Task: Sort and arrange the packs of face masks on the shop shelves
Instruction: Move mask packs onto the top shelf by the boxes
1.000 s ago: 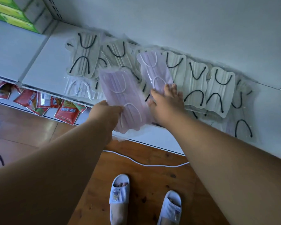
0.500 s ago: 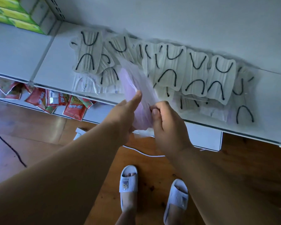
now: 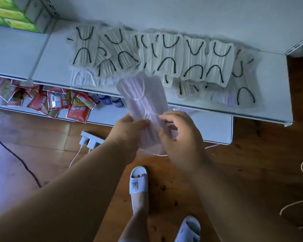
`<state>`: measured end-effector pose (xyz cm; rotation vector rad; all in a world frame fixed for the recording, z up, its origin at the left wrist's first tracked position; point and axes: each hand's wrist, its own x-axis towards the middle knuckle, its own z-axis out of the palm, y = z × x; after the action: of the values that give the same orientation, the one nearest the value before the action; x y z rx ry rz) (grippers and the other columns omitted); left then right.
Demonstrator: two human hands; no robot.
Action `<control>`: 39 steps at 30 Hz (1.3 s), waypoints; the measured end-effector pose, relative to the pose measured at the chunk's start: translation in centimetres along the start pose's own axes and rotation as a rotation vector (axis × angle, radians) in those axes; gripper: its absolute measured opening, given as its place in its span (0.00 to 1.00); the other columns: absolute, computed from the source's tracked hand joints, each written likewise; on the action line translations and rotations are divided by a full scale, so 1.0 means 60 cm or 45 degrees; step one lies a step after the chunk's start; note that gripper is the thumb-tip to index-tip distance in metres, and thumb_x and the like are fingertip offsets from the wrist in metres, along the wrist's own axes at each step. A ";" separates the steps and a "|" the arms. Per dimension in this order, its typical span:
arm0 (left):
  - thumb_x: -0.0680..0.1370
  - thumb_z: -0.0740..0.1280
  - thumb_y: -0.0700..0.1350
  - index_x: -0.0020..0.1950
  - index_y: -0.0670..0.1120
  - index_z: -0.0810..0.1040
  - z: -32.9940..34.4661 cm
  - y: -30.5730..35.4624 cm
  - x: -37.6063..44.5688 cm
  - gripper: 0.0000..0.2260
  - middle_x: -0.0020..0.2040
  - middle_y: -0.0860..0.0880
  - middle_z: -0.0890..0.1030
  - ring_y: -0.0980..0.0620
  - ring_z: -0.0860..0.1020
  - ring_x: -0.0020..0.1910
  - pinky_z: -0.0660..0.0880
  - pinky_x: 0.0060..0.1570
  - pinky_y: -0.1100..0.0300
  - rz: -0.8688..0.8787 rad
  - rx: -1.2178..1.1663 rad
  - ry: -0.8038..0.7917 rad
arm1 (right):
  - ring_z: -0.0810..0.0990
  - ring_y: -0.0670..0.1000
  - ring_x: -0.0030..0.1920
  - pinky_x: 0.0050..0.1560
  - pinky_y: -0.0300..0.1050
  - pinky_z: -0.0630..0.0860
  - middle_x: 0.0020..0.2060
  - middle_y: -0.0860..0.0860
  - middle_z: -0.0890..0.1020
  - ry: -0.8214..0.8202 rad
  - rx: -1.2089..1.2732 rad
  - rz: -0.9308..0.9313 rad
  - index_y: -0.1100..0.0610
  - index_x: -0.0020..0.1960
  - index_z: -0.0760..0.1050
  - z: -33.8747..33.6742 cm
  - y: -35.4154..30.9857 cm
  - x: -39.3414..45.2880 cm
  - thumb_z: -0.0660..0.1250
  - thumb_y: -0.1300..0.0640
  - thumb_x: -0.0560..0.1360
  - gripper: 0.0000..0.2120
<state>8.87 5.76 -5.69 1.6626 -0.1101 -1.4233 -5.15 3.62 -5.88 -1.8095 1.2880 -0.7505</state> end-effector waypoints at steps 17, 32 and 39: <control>0.80 0.68 0.45 0.54 0.44 0.82 0.039 0.005 -0.432 0.07 0.47 0.42 0.87 0.42 0.85 0.46 0.80 0.55 0.44 0.077 0.131 -0.232 | 0.79 0.59 0.43 0.52 0.64 0.78 0.40 0.60 0.80 0.091 0.880 0.963 0.55 0.41 0.78 -0.296 -0.182 -0.226 0.72 0.59 0.75 0.05; 0.79 0.68 0.42 0.59 0.42 0.81 0.016 0.196 -0.744 0.10 0.49 0.42 0.86 0.41 0.85 0.48 0.81 0.47 0.46 0.673 0.105 -0.126 | 0.85 0.60 0.50 0.54 0.60 0.81 0.48 0.59 0.86 -0.182 1.083 0.343 0.61 0.53 0.81 -0.460 -0.517 -0.269 0.75 0.63 0.70 0.12; 0.79 0.70 0.47 0.57 0.46 0.82 -0.011 0.292 -0.773 0.09 0.45 0.49 0.87 0.48 0.86 0.43 0.83 0.41 0.49 0.803 0.087 -0.186 | 0.86 0.55 0.47 0.54 0.62 0.81 0.44 0.50 0.87 0.171 0.772 0.210 0.53 0.51 0.82 -0.459 -0.607 -0.254 0.72 0.60 0.75 0.06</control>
<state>2.33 23.33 40.22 1.3968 -0.7082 -1.0548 -14.41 17.91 39.18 -1.1704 1.1164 -1.0470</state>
